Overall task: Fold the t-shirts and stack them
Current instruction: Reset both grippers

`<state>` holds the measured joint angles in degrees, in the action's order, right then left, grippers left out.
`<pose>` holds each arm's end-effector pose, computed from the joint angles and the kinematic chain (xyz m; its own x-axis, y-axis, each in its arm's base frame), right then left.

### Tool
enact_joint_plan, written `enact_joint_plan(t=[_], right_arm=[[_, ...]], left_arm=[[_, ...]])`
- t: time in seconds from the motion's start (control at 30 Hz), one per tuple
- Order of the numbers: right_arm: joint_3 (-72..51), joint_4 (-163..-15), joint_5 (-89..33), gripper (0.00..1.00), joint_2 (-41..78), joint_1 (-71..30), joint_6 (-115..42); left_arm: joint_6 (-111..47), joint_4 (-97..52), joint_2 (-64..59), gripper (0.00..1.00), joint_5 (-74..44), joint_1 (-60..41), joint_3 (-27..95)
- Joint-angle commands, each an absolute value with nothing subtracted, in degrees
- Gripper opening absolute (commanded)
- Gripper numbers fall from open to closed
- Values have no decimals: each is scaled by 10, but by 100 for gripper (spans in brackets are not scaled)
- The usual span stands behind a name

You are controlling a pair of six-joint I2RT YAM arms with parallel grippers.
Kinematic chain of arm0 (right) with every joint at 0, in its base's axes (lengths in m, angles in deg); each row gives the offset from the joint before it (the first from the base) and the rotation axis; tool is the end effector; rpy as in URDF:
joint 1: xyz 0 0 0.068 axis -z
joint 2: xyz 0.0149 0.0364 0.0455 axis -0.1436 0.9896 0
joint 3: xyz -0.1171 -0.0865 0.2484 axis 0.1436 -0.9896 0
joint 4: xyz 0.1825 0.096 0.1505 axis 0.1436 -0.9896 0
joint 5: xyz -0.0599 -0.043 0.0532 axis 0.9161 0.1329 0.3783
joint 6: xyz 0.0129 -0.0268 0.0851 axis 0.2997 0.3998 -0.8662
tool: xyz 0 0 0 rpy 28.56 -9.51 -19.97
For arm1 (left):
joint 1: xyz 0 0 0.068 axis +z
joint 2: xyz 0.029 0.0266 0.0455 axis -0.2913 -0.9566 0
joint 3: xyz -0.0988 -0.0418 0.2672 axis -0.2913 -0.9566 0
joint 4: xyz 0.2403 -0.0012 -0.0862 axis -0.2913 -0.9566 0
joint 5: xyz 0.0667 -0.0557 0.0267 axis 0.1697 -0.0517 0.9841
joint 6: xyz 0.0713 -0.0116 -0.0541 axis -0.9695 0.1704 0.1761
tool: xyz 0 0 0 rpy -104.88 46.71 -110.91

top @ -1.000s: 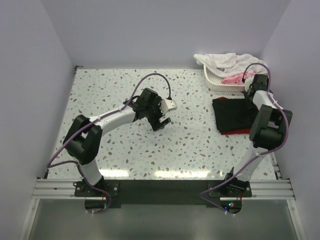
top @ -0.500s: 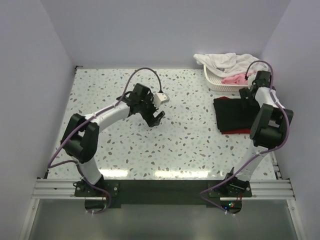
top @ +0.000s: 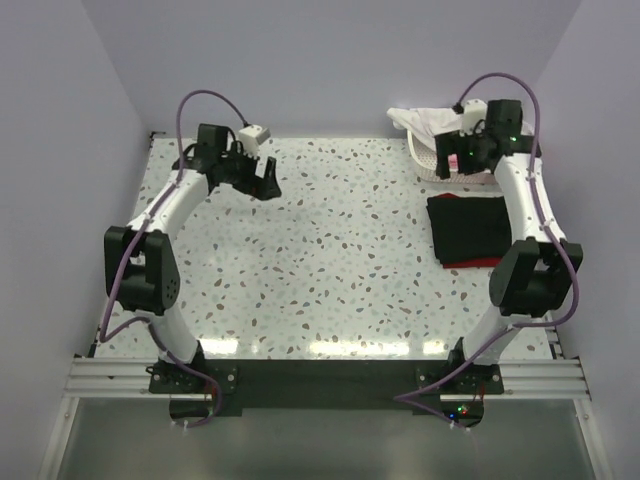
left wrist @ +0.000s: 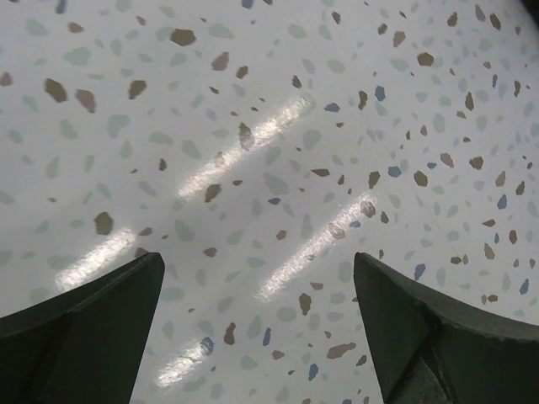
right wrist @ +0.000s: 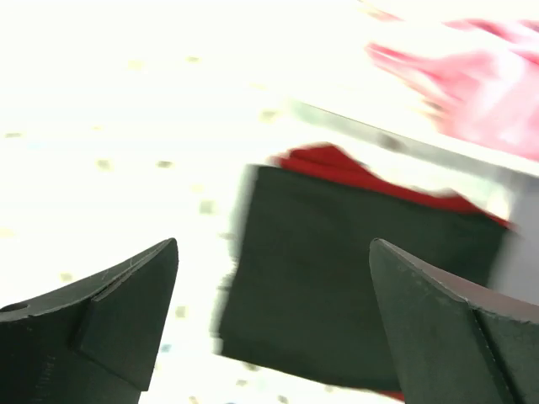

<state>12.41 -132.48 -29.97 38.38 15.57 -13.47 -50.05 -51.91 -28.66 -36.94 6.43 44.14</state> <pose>0.4187 -0.0406 0.3272 -0.6910 -0.1927 -0.6967 -0.1887 0.9785 -0.0835 0.4051 -0.1161 0.2612 -0.6542 0.2209 -0.7234 0.5738 0.7680 -0.2844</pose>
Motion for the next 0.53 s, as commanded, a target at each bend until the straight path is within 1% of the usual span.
enact_joint_plan(t=[0.0, 0.1, 0.13, 0.27, 0.43, 0.5], right_arm=[[128, -1347, -392, 99, 352, 91, -222], [74, -1320, -405, 99, 331, 36, -251], [33, -1297, -410, 99, 323, 28, -259], [-54, -1275, -413, 99, 292, -11, -276], [-152, -1256, -399, 99, 235, -21, -269], [-169, -1255, -391, 99, 217, -22, -273]], left_arm=[[-484, -546, -293, 100, -389, 103, 489], [-513, -562, -283, 100, -337, 104, 484], [-517, -558, -276, 100, -325, 104, 464], [-532, -535, -222, 100, -284, 104, 386], [-536, -517, -151, 100, -265, 104, 283], [-533, -513, -130, 100, -263, 104, 268]])
